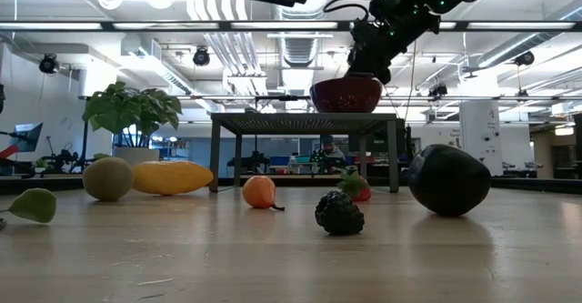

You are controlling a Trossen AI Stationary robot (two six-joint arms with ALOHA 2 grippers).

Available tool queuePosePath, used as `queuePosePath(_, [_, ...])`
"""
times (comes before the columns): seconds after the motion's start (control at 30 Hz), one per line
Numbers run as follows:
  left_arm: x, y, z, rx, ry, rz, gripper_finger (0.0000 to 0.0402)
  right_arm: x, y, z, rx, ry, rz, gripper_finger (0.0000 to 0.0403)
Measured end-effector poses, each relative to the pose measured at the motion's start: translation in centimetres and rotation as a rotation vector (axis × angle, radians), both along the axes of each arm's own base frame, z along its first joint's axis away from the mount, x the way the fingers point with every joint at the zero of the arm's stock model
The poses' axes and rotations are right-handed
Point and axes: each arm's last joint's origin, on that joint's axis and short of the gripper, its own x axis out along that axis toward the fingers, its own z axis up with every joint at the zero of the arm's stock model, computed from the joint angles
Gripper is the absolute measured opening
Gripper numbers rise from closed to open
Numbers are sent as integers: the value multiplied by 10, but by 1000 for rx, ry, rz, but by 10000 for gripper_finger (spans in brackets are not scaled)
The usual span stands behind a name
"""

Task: Pick & Place Fruit
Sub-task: Put the red strawberry into the violet strainer bowl on the shelf

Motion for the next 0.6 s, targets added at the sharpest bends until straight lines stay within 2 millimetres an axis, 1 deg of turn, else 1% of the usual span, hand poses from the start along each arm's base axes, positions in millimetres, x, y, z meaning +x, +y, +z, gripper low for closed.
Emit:
queuePosePath(0.4, [0, 0, 0, 0, 0, 0, 264, -1, 1, -1, 14, 14, -2, 9])
queuePosePath(0.5, [0, 0, 0, 0, 0, 0, 264, -1, 1, 0, 12, 12, -2, 19])
queuePosePath(0.6, [0, 0, 0, 0, 0, 0, 264, 0, 0, 2, 7, 6, -2, 40])
